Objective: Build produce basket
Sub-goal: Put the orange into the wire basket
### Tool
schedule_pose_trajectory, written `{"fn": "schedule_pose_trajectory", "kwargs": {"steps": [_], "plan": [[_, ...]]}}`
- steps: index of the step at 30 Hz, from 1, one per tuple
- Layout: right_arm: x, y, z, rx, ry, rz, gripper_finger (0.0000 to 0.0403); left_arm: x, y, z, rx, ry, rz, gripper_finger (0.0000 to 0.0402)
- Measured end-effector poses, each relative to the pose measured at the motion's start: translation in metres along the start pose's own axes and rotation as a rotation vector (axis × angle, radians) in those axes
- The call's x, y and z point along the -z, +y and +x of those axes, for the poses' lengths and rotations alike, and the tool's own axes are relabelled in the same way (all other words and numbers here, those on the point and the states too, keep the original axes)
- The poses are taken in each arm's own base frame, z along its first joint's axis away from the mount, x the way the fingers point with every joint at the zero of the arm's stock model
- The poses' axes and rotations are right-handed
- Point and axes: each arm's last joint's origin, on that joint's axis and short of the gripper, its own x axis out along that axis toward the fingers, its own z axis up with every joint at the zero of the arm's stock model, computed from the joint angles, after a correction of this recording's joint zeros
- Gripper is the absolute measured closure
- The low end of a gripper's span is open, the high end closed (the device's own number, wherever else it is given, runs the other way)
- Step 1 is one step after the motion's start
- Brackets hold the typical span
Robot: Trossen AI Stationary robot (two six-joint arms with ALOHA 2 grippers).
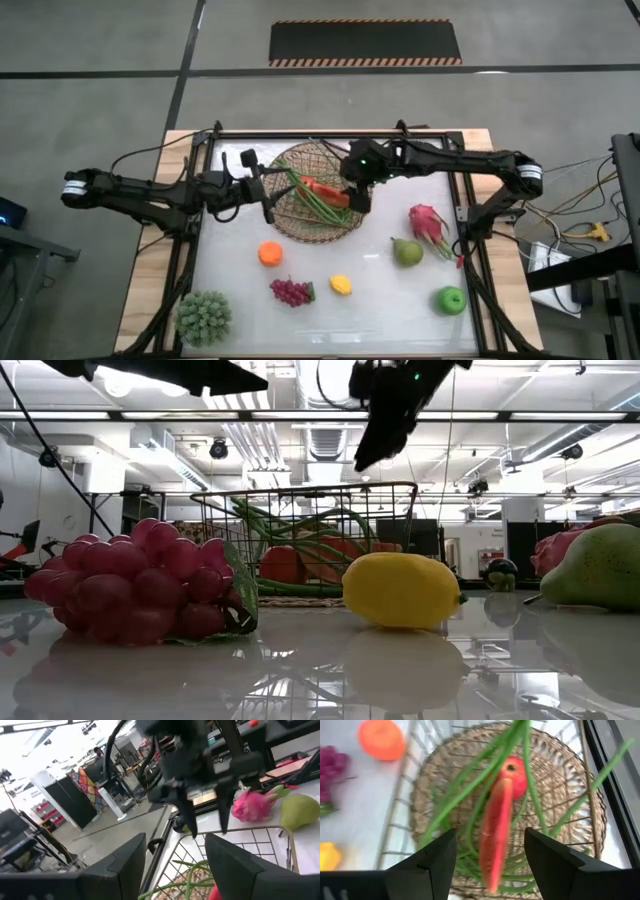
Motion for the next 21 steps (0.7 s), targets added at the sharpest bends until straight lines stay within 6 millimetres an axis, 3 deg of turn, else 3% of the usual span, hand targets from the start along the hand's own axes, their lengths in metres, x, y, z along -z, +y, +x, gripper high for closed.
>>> {"fn": "schedule_pose_trajectory", "kwargs": {"steps": [10, 21], "plan": [[0.017, 0.041, -0.033, -0.061, -0.13, -0.095, 0.0193, 0.002, -0.014, 0.003, 0.076, -0.002, -0.127, 0.0214], [0.06, 0.063, -0.038, -0.11, -0.335, -0.152, 0.0193, -0.004, -0.049, -0.006, 0.253, 0.046, -0.169, 0.0214]]}}
